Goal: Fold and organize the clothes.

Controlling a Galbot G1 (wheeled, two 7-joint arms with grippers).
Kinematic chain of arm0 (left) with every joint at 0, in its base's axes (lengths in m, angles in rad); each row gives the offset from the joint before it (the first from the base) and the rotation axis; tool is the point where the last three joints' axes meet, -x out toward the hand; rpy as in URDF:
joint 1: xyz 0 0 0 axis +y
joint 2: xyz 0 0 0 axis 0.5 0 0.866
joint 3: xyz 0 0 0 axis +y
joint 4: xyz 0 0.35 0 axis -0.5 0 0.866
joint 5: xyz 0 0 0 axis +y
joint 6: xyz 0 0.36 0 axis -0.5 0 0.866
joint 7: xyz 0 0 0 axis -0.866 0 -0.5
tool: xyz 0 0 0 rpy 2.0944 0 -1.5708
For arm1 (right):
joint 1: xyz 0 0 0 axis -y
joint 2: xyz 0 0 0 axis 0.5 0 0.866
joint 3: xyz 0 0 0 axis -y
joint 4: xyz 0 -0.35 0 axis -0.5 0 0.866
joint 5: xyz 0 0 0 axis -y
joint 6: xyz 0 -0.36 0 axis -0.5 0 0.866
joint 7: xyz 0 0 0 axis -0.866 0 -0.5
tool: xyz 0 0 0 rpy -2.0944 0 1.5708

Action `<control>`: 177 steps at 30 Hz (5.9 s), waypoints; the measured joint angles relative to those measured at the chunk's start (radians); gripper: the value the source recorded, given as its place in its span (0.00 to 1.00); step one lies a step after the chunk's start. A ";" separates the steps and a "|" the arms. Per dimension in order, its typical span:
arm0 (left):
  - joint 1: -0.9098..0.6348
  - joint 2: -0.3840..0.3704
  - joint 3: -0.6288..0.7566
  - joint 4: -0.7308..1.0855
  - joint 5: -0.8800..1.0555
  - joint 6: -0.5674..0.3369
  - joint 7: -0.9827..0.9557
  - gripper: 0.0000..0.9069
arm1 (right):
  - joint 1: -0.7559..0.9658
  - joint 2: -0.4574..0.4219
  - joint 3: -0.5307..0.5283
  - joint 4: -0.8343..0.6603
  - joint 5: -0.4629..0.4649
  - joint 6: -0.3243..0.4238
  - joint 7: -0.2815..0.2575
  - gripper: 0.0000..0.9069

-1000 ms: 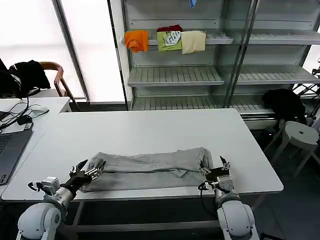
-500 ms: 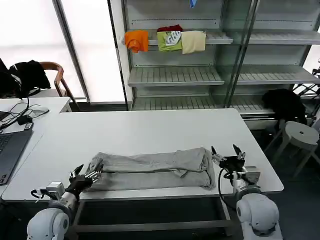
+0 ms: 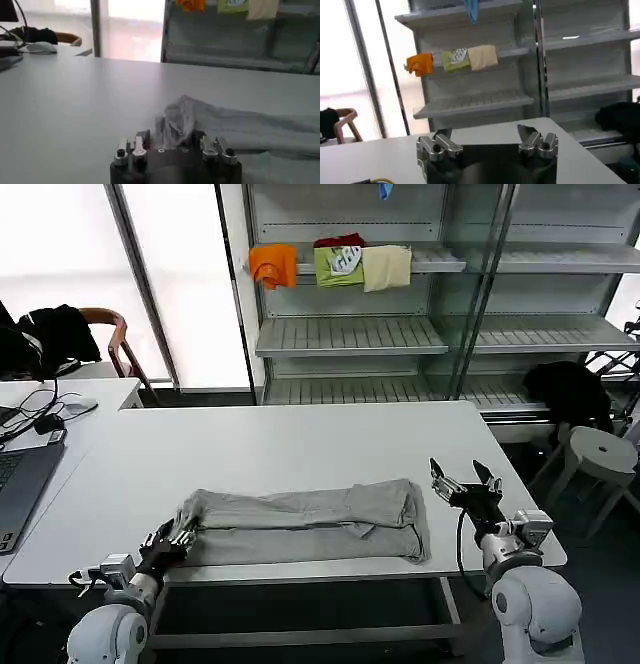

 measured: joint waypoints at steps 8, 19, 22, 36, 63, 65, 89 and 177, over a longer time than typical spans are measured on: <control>-0.003 -0.007 0.005 0.002 -0.014 0.008 0.007 0.01 | 0.003 -0.003 0.013 0.000 0.019 0.000 0.007 1.00; -0.019 -0.013 0.001 0.000 -0.015 -0.033 0.024 0.00 | 0.003 -0.011 0.029 -0.004 0.033 0.001 0.021 1.00; -0.026 -0.004 -0.015 -0.010 -0.007 -0.048 0.036 0.00 | 0.004 -0.013 0.030 -0.007 0.035 0.001 0.024 1.00; -0.090 0.154 -0.228 0.013 0.233 -0.107 0.186 0.00 | 0.009 -0.009 0.014 -0.034 0.022 0.006 0.030 1.00; -0.106 0.044 0.036 -0.219 0.455 0.032 0.208 0.01 | -0.032 -0.003 0.013 -0.038 -0.021 0.022 0.022 1.00; -0.104 0.020 0.087 -0.221 0.465 0.041 0.196 0.01 | -0.035 -0.002 0.014 -0.038 -0.022 0.024 0.021 1.00; -0.112 -0.148 0.356 -0.097 0.541 0.080 0.089 1.00 | -0.031 0.011 -0.001 -0.071 -0.049 0.035 0.013 1.00; -0.122 0.056 -0.127 0.060 0.105 0.004 0.176 0.01 | -0.023 0.003 -0.028 -0.112 -0.086 0.045 0.022 1.00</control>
